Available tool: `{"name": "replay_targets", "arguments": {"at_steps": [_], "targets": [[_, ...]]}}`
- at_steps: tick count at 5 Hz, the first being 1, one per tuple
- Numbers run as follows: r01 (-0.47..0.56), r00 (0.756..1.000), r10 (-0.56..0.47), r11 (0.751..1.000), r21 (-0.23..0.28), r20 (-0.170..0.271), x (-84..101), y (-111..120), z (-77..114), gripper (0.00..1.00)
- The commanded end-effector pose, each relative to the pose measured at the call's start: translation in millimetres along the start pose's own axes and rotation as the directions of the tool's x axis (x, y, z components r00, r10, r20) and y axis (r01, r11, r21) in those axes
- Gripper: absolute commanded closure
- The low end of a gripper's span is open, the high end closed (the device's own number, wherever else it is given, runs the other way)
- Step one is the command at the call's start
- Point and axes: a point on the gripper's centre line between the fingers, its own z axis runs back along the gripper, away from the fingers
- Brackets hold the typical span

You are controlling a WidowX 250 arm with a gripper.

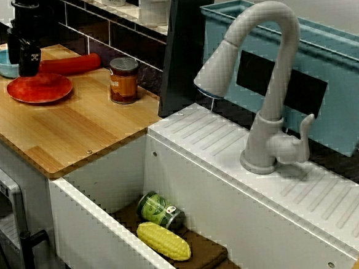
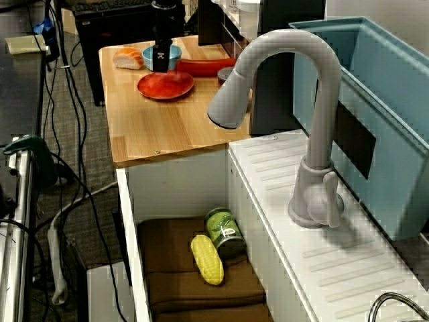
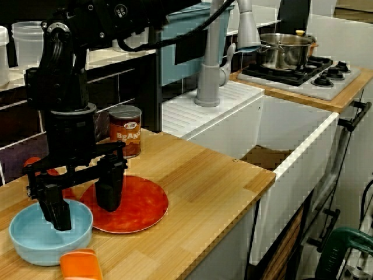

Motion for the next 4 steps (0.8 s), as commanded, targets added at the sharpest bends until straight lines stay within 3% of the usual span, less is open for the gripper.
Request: {"name": "replay_targets", "arguments": {"at_steps": [1, 4], "targets": [[-0.041, 0.999, 0.040, 0.998, 0.039, 0.026, 1.9, 2.5, 12.4, 1.00], [-0.057, 0.998, 0.057, 0.997, 0.054, 0.011, -1.4, 5.1, 9.3, 1.00]]}}
